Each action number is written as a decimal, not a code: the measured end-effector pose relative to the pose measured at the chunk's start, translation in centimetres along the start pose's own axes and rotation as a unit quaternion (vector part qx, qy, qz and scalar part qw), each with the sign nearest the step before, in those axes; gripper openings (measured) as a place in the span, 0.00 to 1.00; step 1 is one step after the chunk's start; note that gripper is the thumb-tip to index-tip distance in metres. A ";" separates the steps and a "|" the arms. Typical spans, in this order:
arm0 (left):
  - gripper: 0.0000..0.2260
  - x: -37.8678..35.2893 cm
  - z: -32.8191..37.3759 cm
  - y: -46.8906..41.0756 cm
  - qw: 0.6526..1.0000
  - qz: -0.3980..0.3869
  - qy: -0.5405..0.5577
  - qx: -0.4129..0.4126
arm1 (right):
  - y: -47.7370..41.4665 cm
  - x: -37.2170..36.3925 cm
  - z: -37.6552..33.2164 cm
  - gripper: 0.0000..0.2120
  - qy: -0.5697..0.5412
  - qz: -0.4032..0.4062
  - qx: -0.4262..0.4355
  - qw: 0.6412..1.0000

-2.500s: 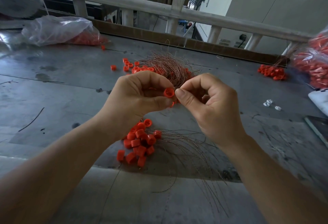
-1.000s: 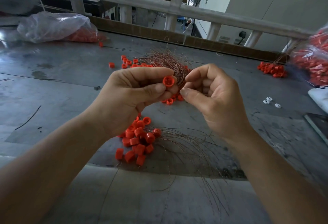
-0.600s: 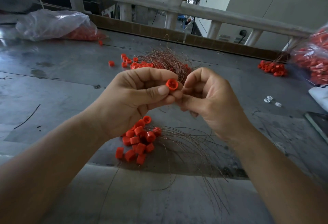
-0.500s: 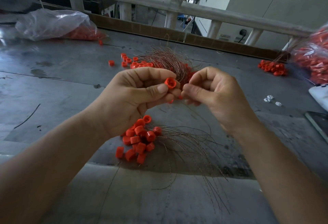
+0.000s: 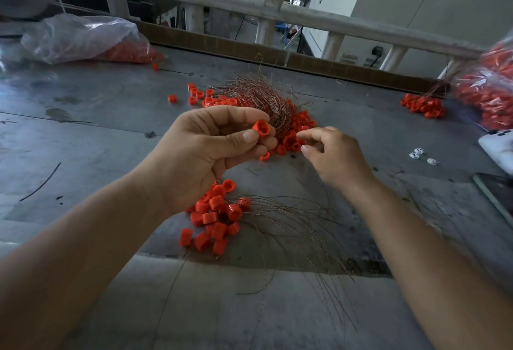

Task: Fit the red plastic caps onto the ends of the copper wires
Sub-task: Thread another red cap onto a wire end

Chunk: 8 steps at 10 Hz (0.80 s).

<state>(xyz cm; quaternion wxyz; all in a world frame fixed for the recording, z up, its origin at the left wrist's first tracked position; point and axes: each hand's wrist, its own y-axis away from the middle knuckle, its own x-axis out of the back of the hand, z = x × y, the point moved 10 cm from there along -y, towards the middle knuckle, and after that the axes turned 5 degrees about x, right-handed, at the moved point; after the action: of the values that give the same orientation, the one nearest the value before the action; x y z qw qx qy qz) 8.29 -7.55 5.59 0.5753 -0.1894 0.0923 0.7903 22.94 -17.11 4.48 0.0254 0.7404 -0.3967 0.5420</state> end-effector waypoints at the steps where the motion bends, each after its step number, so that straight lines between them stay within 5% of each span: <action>1: 0.10 -0.1 0.0 0.0 1.000 -0.001 -0.003 0.001 | -0.2 -1.1 0.2 0.12 0.033 -0.024 -0.001 0.999; 3: 0.10 -0.2 -0.2 0.1 1.000 -0.003 -0.009 0.004 | -0.3 -0.7 0.1 0.02 0.009 -0.007 -0.006 1.000; 4: 0.09 0.0 -0.2 0.1 1.000 0.002 -0.021 0.004 | 0.2 0.4 0.5 0.08 -0.229 0.007 -0.069 0.971; 5: 0.10 0.2 -0.3 0.1 0.999 0.013 -0.047 0.004 | 1.1 0.4 -0.9 0.07 -0.468 -0.027 -0.102 0.877; 6: 0.10 0.3 -0.3 0.1 0.996 0.022 -0.082 0.000 | 1.6 0.1 -3.1 0.06 -0.533 -0.067 -0.094 0.838; 8: 0.11 0.5 -0.3 0.0 0.993 0.029 -0.117 -0.005 | 2.2 -0.4 -5.3 0.06 -0.557 -0.112 -0.077 0.820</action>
<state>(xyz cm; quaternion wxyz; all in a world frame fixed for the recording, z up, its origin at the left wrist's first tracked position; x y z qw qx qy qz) 8.21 -7.21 5.13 0.5582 -0.0960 0.0255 0.8238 17.38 -15.90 5.43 -0.0828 0.9509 -0.2981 -0.0011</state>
